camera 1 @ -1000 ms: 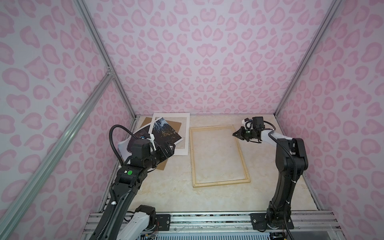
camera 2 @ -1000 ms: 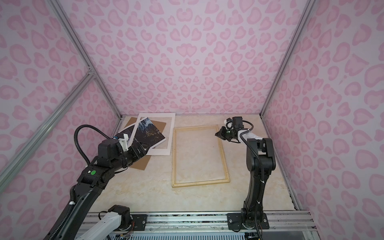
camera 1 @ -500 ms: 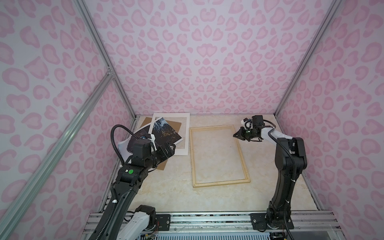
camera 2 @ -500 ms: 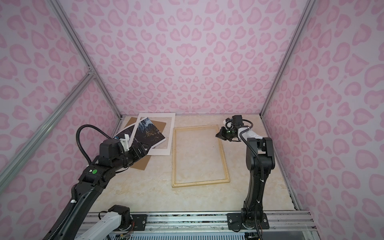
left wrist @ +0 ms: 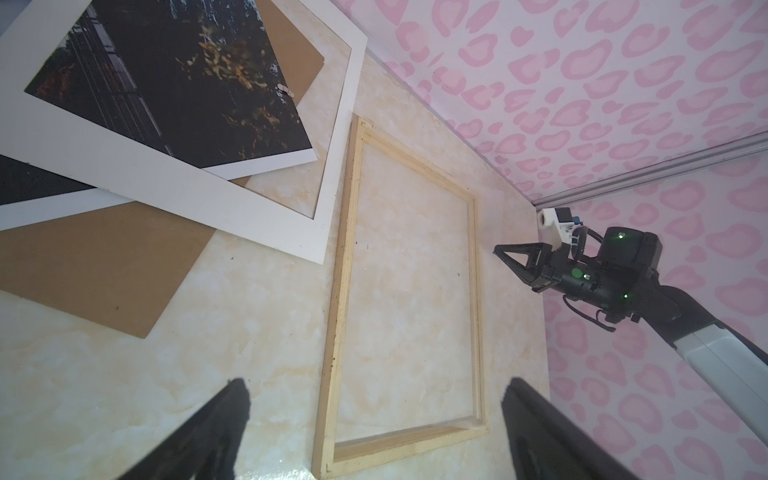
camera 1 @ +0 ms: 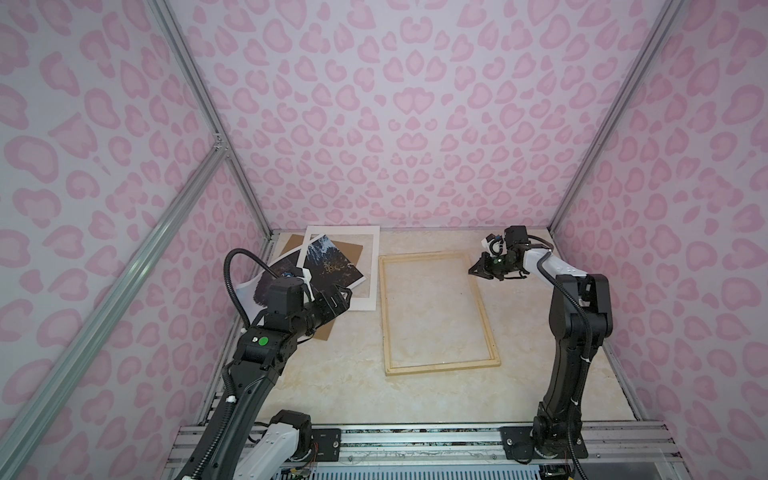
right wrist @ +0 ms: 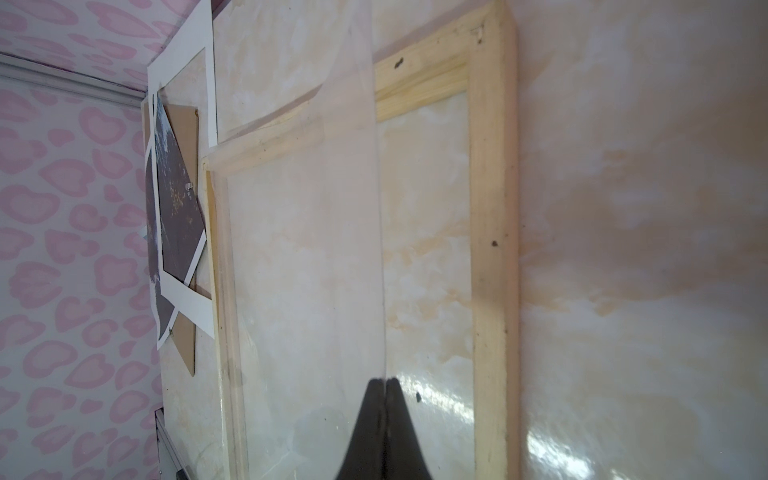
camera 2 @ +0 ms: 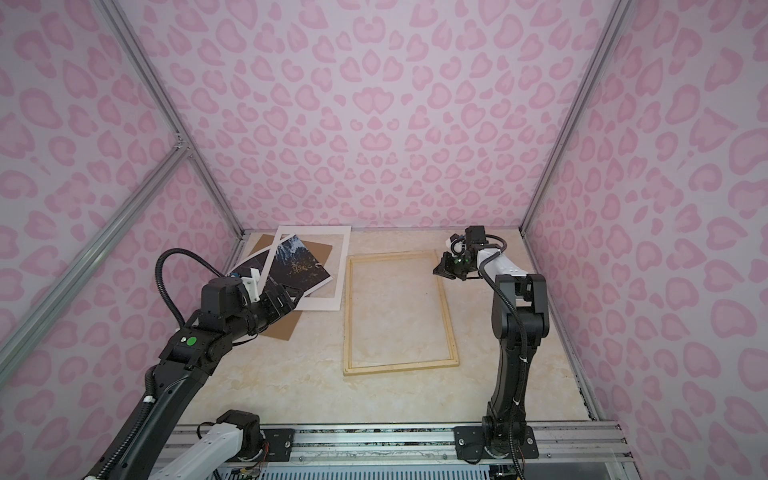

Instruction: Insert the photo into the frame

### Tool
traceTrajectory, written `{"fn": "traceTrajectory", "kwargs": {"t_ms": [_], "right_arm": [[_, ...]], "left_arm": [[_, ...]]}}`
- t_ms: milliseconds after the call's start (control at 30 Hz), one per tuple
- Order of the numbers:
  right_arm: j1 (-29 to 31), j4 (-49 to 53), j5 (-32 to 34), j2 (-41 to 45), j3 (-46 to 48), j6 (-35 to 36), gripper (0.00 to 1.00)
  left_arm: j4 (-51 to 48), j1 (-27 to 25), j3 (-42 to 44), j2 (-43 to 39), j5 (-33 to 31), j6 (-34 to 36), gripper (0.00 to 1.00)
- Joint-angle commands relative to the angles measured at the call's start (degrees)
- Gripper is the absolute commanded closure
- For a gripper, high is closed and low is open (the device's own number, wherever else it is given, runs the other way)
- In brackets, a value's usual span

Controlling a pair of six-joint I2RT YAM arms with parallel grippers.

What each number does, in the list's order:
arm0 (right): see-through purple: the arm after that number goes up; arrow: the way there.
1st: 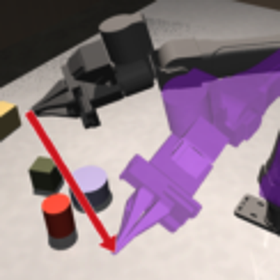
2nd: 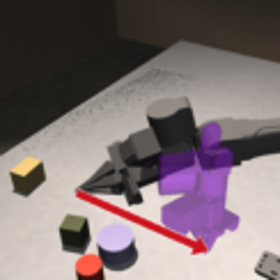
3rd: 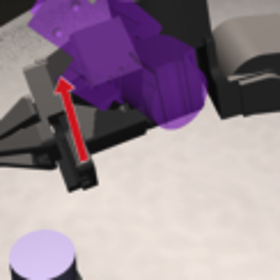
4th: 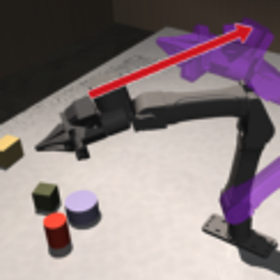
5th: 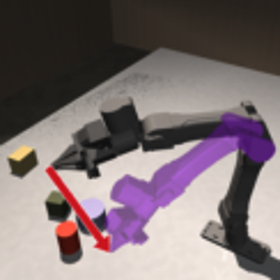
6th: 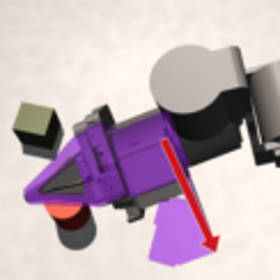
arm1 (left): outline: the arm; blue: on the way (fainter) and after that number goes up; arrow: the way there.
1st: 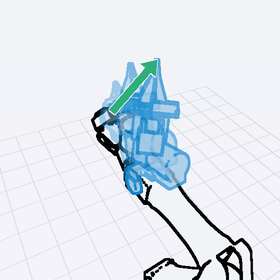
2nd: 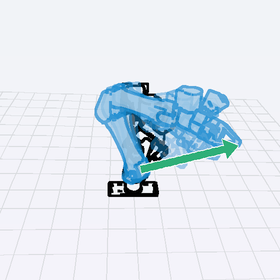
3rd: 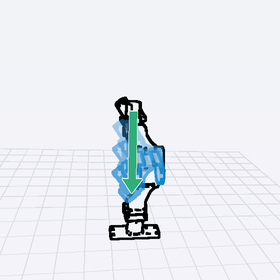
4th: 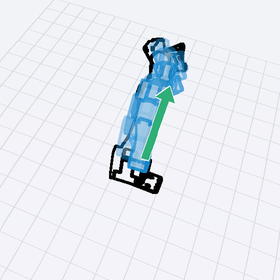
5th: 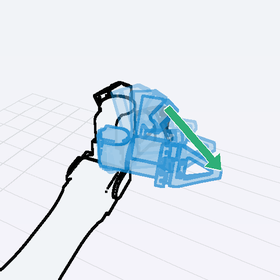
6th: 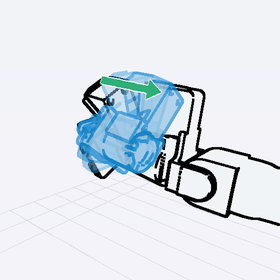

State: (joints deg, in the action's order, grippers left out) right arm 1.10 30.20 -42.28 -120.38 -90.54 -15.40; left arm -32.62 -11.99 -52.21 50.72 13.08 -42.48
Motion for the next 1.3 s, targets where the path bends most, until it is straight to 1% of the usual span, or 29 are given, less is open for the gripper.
{"fn": "traceTrajectory", "kwargs": {"t_ms": [0,133,233,367,433,533,667,767,833,900,933,1033,1100,1200,1267], "right_arm": [[-0.01,4.1,0.34,-0.5,-0.27,2.47,1.0],[-0.01,4.72,-0.04,0.22,0.4,3.25,1.0],[0.01,4.87,-0.48,0.41,0.63,3.73,1.0],[-0.02,5.06,-0.68,0.06,0.11,3.89,1.0],[-0.03,4.79,-0.87,0.05,0.02,3.88,1.0],[0.12,5.47,-0.36,-0.05,-0.51,4.32,1.0],[0.59,3.2,-2.0,1.66,0.69,3.04,1.0],[1.87,0.4,-4.95,3.3,1.46,0.83,1.0],[2.94,-2.91,-6.82,4.33,2.46,-2.23,1.0],[3.92,-4.96,-7.79,4.89,3.07,-4.35,1.0],[4.77,-7.56,-8.53,5.3,4.01,-6.23,1.0],[6.92,-8.43,-6.98,4.69,3.49,-7.65,1.0],[8.14,-9.56,-5.87,3.2,2.64,-9.05,1.0],[8.91,-13.34,-5.94,1.23,2.53,-12.46,1.0],[8.96,-16.01,-5.23,0.74,3.34,-14.15,1.0]], "left_arm": [[2.04,0.04,0.17,0.65,0.1,0.6,0.02],[2.29,-0.28,0.43,2.69,0.83,1.36,0.02],[1.76,-2.43,-0.16,6.04,1.75,2.84,0.02],[1.62,-8.36,-0.7,11.54,1.62,3.79,0.02],[1.77,-12.21,-0.96,15.02,0.89,4.16,0.02],[2.59,-16.52,-0.41,19.87,0.02,4.01,0.02],[5.44,-20.01,0.96,24.65,0.59,3.22,0.02],[7.42,-19.64,0.26,25.81,4.0,2.3,0.02],[9.61,-18.42,-0.54,26.35,6.5,0.91,0.02],[9.68,-17.62,-2.22,28.37,7.3,0.62,0.02],[8.83,-17.02,-3.32,29.55,7.19,0.65,0.02],[11.69,-13.71,-1.59,29.02,8.74,-1.58,0.02],[12.12,-12.28,-1.23,29.42,8.47,-1.63,0.02],[13.44,-12.17,-1.3,32.25,11.08,-0.59,0.02],[16.82,-12.18,-0.18,33.65,12.17,-0.83,0.02]]}}
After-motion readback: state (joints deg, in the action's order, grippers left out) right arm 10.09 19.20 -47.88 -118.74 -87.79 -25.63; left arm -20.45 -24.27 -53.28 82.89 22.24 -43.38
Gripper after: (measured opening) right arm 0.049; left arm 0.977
